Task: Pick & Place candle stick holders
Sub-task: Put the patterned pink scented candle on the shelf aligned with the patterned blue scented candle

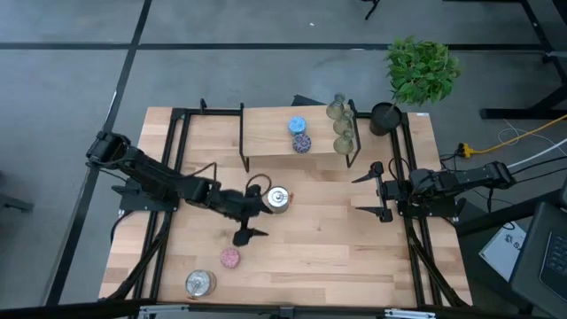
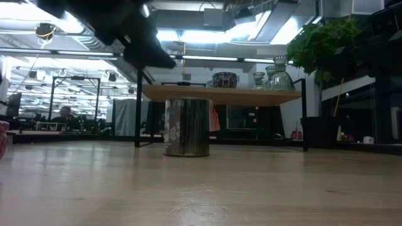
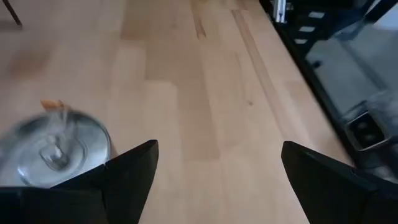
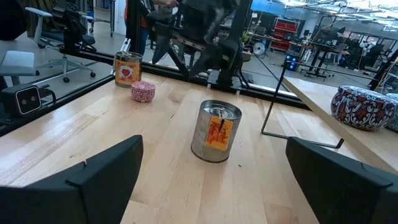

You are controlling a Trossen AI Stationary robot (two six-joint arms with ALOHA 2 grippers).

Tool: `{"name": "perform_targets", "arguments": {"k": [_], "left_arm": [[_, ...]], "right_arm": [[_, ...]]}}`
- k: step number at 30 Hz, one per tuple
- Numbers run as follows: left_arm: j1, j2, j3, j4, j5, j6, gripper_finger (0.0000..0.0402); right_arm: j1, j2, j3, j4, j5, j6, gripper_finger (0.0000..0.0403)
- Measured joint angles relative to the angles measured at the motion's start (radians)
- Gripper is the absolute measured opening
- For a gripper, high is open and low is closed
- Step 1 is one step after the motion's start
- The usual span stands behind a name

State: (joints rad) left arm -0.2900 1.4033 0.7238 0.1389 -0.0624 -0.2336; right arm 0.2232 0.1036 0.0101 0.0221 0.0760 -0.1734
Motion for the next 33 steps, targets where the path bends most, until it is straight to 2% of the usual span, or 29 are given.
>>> {"name": "perform_targets", "arguments": {"k": [4,10,20,27,33], "left_arm": [[-0.094,0.000,0.000,-0.004,-0.141,0.088,0.0338],[-0.181,0.000,0.000,0.025,-0.135,0.091,0.0338],[-0.285,-0.037,0.000,0.019,-0.215,0.076,0.0338],[-0.322,-0.105,0.000,-0.110,-0.258,0.055,0.0338],[-0.356,-0.106,0.000,-0.123,-0.255,0.039,0.0338]], "right_arm": [[0.000,0.000,0.000,0.000,0.000,0.000,0.0398],[0.000,0.000,0.000,0.000,0.000,0.000,0.0398],[0.000,0.000,0.000,0.000,0.000,0.000,0.0398],[0.000,0.000,0.000,0.000,0.000,0.000,0.0398],[0.000,0.000,0.000,0.000,0.000,0.000,0.0398]]}}
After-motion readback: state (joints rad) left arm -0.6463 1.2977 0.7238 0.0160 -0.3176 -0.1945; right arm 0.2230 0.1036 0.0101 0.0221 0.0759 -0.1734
